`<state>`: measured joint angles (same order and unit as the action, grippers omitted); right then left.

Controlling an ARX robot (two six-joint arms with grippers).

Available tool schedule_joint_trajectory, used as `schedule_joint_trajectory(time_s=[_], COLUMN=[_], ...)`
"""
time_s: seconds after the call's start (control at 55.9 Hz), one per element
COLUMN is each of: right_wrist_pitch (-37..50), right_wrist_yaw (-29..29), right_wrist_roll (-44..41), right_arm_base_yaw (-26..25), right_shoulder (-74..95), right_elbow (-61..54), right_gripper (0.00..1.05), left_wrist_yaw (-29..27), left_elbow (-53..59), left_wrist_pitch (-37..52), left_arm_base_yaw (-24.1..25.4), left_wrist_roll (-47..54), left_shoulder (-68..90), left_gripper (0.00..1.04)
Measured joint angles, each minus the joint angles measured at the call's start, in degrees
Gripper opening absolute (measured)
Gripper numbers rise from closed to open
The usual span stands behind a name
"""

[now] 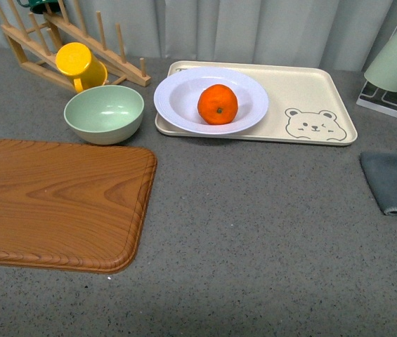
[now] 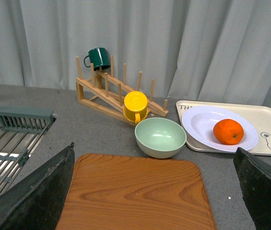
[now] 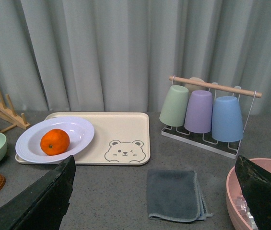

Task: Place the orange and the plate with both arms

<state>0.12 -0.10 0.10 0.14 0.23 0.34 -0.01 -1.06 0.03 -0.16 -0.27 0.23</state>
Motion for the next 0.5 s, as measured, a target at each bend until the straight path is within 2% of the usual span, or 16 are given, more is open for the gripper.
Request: schedule_joint_trajectory(time_s=[0.054,0.501], right_wrist_pitch=[0.0,0.0], right_wrist_yaw=[0.0,0.0], right_wrist_roll=[0.0,0.0], right_arm_base_yaw=[0.0,0.0], right_shoulder=[0.0,0.0], right_elbow=[0.0,0.0], right_gripper=[0.95,0.96], left_wrist_yaw=[0.0,0.0], left_elbow=[0.0,0.0], left_wrist_pitch=[0.0,0.0], left_arm_base_yaw=[0.0,0.0], left_wrist_roll=[0.0,0.0], left_shoulder=[0.0,0.0], left_gripper=[0.98,0.98])
